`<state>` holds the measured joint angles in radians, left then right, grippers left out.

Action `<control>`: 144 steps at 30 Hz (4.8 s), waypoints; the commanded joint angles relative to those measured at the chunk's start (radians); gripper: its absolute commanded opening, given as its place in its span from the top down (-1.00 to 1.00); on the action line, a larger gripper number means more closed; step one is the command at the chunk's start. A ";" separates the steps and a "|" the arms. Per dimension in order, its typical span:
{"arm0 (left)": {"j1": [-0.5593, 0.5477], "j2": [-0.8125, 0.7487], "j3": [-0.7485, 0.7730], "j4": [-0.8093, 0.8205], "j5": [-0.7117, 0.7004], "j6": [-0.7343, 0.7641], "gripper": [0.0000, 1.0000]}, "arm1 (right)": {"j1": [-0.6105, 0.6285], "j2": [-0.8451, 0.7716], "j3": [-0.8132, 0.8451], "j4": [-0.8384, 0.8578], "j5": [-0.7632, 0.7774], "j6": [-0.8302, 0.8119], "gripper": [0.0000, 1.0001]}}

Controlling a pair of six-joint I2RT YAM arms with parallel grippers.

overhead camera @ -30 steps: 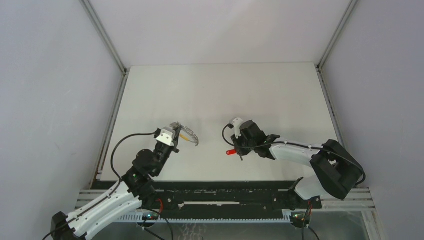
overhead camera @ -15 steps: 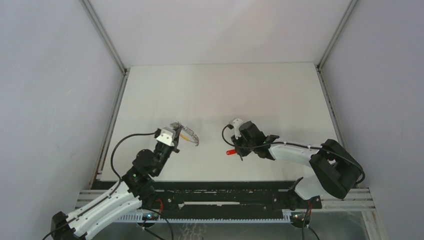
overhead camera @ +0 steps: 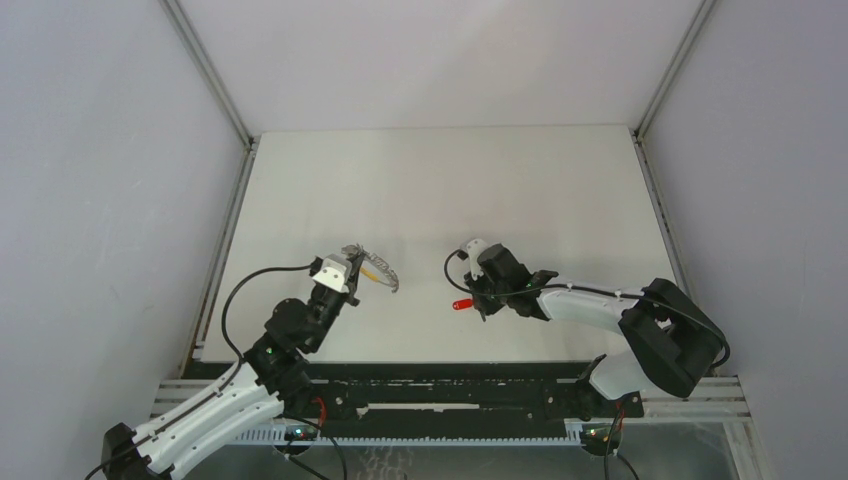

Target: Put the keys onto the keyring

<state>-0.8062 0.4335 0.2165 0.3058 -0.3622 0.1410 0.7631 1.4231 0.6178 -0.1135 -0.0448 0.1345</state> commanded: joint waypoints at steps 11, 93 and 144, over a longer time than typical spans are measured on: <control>0.002 -0.019 -0.017 0.065 0.012 -0.014 0.99 | 0.025 -0.009 0.050 -0.028 0.035 -0.001 1.00; 0.002 -0.060 -0.020 0.048 0.001 -0.019 0.99 | 0.135 -0.195 0.064 -0.063 0.126 -0.089 0.41; 0.002 -0.049 -0.019 0.053 0.022 -0.021 1.00 | -0.021 -0.184 -0.454 0.786 -0.166 -0.198 0.42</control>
<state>-0.8062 0.3882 0.2085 0.2901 -0.3550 0.1310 0.7559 1.2224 0.1356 0.6014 -0.2054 -0.0452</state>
